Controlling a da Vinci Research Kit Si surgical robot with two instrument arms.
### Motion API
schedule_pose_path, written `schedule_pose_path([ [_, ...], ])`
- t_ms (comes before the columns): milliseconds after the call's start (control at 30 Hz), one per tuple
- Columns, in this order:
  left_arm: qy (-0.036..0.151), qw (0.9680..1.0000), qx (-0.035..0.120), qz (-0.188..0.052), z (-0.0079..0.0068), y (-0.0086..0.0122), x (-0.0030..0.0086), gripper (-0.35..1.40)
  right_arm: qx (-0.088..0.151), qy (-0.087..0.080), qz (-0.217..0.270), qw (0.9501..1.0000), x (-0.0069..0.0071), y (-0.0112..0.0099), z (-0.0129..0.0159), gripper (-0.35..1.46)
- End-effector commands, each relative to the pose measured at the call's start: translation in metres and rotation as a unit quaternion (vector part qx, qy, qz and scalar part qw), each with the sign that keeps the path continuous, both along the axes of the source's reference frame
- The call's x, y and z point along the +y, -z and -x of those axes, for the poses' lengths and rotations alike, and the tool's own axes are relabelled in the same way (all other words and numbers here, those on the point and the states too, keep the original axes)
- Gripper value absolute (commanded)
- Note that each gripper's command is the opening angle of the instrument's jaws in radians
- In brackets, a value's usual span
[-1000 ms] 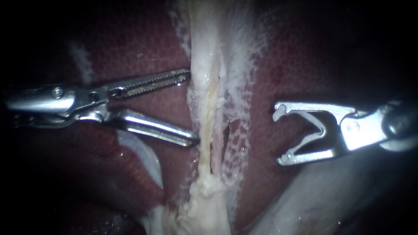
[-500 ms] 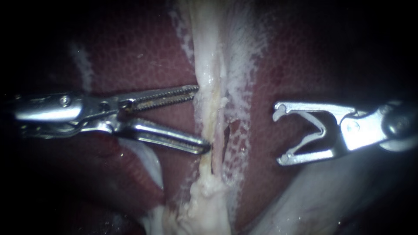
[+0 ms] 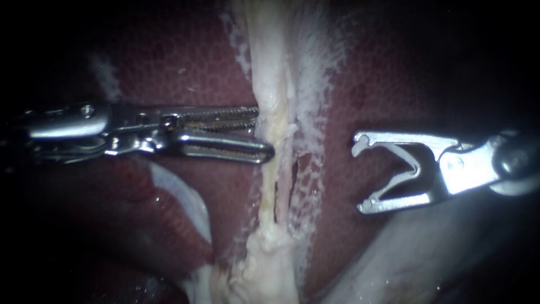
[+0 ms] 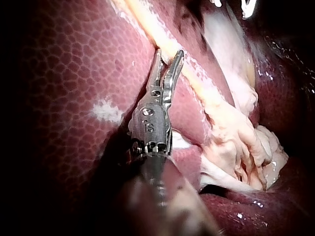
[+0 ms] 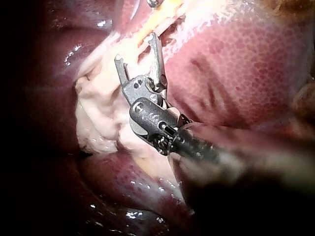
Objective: Grabbing gallbladder
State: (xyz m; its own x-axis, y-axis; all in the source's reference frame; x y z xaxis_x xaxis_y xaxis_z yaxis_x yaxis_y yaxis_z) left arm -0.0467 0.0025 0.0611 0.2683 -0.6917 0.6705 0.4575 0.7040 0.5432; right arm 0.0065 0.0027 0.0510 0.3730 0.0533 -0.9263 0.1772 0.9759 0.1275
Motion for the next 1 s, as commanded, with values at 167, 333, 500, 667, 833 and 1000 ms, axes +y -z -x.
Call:
schedule_pose_path([
  [167,0.014,0.9997,0.007,-0.018,-0.0004,0.0002,0.0000,-0.35,0.000,0.000,0.000,1.0000,0.0000,0.0000,0.0000,0.60],
  [333,0.022,0.9988,0.018,-0.040,-0.0007,0.0006,-0.0003,-0.35,0.000,0.000,0.000,1.0000,0.0000,0.0000,0.0000,0.60],
  [500,0.029,0.9980,0.026,-0.049,-0.0007,0.0012,-0.0007,-0.35,0.000,0.000,0.000,1.0000,0.0000,0.0000,0.0000,0.60],
  [667,0.034,0.9976,0.030,-0.053,-0.0006,0.0014,-0.0009,-0.35,0.000,0.000,0.000,1.0000,0.0000,0.0000,0.0000,0.60],
  [833,0.036,0.9973,0.031,-0.056,-0.0006,0.0016,-0.0010,-0.35,0.000,0.000,0.000,1.0000,0.0000,0.0000,0.0000,0.60],
  [1000,0.036,0.9972,0.035,-0.056,-0.0005,0.0018,-0.0014,-0.35,0.000,0.000,0.000,1.0000,0.0000,0.0000,0.0000,0.60],
])
